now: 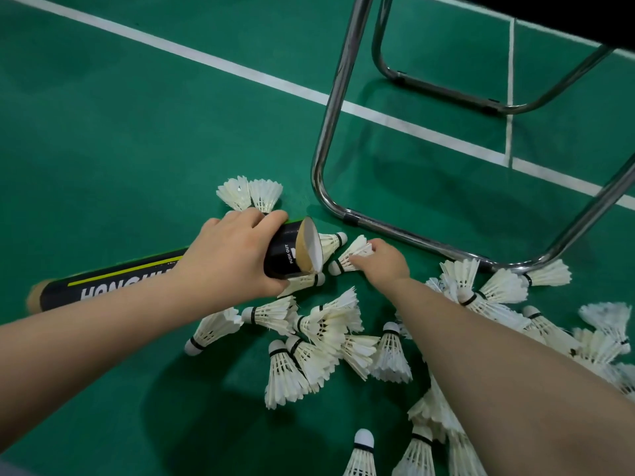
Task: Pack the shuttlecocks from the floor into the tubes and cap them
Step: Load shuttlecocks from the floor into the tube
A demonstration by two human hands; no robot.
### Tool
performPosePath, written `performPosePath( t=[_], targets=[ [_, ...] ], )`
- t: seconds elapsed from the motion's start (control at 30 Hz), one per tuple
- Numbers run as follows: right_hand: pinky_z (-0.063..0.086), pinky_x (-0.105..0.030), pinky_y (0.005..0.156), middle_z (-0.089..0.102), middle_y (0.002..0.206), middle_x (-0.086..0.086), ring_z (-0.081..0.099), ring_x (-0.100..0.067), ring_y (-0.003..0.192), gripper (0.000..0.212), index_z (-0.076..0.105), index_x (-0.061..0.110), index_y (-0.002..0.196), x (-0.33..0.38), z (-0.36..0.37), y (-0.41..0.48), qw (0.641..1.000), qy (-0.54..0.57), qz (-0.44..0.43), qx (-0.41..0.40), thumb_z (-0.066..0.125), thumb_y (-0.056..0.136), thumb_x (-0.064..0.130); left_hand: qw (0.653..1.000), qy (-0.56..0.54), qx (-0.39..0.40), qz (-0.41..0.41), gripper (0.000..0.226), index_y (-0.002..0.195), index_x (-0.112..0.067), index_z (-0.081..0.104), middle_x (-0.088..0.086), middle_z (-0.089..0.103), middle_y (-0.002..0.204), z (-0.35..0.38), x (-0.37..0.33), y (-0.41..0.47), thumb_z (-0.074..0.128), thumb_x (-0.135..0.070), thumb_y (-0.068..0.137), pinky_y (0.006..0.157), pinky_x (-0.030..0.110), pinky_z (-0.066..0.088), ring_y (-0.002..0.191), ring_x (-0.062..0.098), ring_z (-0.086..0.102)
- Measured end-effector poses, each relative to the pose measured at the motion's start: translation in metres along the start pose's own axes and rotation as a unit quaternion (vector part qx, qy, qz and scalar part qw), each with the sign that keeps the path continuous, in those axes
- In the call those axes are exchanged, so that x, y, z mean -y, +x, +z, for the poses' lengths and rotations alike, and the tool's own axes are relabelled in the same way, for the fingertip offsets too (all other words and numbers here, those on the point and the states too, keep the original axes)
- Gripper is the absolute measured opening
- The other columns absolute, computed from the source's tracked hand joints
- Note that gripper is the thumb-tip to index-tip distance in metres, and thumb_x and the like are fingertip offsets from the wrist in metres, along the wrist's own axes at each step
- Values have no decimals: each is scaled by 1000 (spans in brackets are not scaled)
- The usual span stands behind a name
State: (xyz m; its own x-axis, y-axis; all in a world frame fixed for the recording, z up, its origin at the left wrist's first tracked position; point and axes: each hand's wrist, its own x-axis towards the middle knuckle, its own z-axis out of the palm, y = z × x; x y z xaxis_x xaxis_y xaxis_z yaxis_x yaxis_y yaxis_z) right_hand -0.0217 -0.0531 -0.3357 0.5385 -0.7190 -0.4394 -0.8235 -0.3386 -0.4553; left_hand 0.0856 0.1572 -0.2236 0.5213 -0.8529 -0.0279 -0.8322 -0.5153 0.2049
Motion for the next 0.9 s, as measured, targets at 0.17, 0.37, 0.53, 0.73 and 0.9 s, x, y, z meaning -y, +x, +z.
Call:
performPosePath(
  t=[0.17,0.37,0.53,0.73,0.9],
  targets=[
    [37,-25,59,62,76,1,48,-13,63,15,60,20,77,18,-22,-23,965,242,-18,-99,57,88,31,1000,5,-6,-1,70,121,-23,42,-1,50,94,3,0,0,67,-53,62,71,33,35,85,22,47],
    [32,-22,50,50,64,2,39,-12,57,17,56,14,73,40,-47,-122,881,407,-179,-161,55,90,12,1000,5,22,-4,70,121,-24,40,-4,47,96,2,-8,-5,66,-53,62,71,32,34,88,19,44],
    [44,-37,60,63,76,-5,54,-24,69,18,63,22,84,45,-30,-162,916,340,-210,-42,48,94,24,1000,0,30,-8,71,121,-22,41,0,50,100,-5,-16,-16,66,-53,62,73,34,37,93,23,48],
    [48,-44,91,67,101,-7,60,-24,97,30,66,22,100,46,-41,-170,907,326,-222,147,54,79,39,1000,17,12,6,72,117,-22,45,0,55,95,-7,-19,-32,51,-57,55,67,31,34,89,25,53],
    [50,-32,90,68,103,3,63,-13,97,38,64,24,108,53,-44,-173,890,297,-245,244,63,70,26,1000,12,9,10,77,125,-21,42,1,54,102,-15,-24,-38,65,-56,61,72,36,38,95,26,52]
  ],
)
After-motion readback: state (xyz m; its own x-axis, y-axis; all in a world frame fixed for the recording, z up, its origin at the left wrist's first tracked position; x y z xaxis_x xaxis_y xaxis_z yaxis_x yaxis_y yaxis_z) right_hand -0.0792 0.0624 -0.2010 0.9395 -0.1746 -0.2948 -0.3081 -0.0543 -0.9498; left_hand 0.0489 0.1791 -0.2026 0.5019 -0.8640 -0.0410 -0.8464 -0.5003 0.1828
